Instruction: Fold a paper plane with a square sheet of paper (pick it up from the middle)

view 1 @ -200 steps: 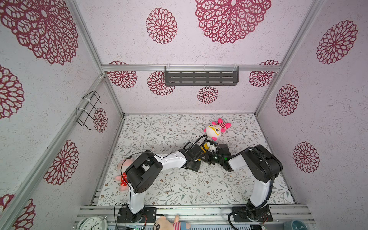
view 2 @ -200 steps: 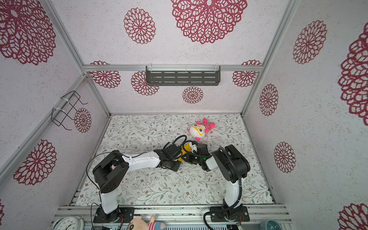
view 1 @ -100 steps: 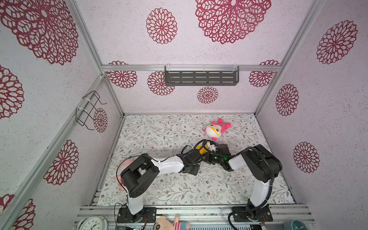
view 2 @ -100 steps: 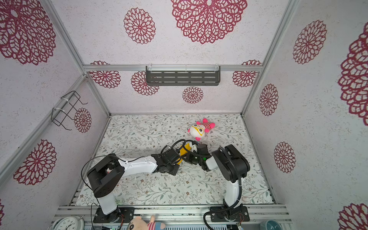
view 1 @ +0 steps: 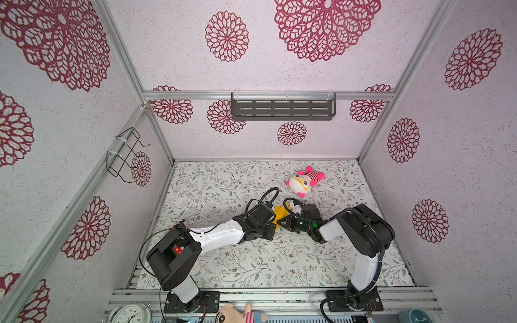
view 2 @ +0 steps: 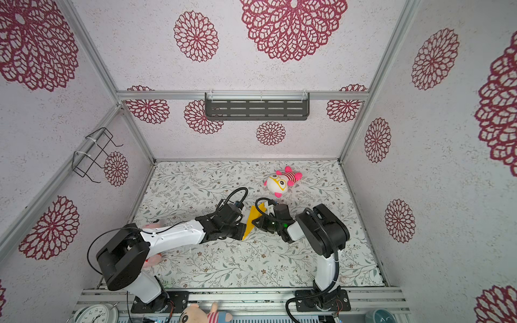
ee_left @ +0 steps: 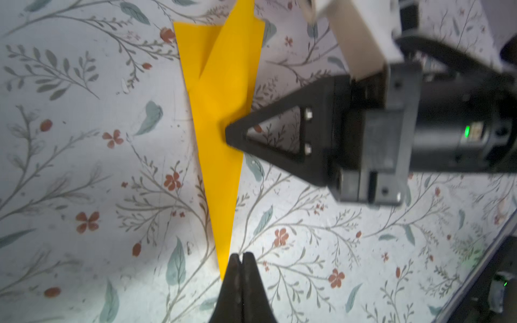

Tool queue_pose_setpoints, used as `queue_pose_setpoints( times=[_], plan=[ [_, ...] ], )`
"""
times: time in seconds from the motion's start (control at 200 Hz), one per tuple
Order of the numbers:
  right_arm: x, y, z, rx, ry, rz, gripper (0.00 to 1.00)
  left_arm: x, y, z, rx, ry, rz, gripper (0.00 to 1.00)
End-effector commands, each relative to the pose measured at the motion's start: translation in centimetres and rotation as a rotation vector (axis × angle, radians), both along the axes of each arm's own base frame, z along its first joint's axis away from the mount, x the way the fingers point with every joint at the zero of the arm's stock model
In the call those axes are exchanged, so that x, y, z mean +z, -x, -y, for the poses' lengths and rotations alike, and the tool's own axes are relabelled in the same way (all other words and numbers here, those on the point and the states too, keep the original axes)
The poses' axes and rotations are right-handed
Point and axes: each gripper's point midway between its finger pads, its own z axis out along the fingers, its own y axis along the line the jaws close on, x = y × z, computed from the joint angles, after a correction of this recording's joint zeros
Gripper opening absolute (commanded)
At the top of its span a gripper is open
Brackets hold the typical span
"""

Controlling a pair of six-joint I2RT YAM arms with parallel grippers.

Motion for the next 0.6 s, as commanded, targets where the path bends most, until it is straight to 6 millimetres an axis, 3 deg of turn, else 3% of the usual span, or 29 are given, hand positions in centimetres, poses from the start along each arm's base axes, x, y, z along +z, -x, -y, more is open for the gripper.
queue_pose_setpoints(
  times=[0.0, 0.385, 0.595],
  plan=[
    [-1.0, 2.0, -0.3, -0.014, 0.014, -0.090, 0.09, -0.4, -0.9, 1.8, 0.003, 0.077, -0.029, 0.01],
    [0.0, 1.6, -0.8, 0.005, -0.001, -0.069, 0.10, -3.8, -0.5, 1.1, 0.004, -0.001, -0.118, 0.00],
    [2.2, 0.2, -1.0, 0.035, -0.008, 0.011, 0.11, -5.8, 0.3, -0.2, 0.003, -0.078, -0.162, 0.00]
  ],
)
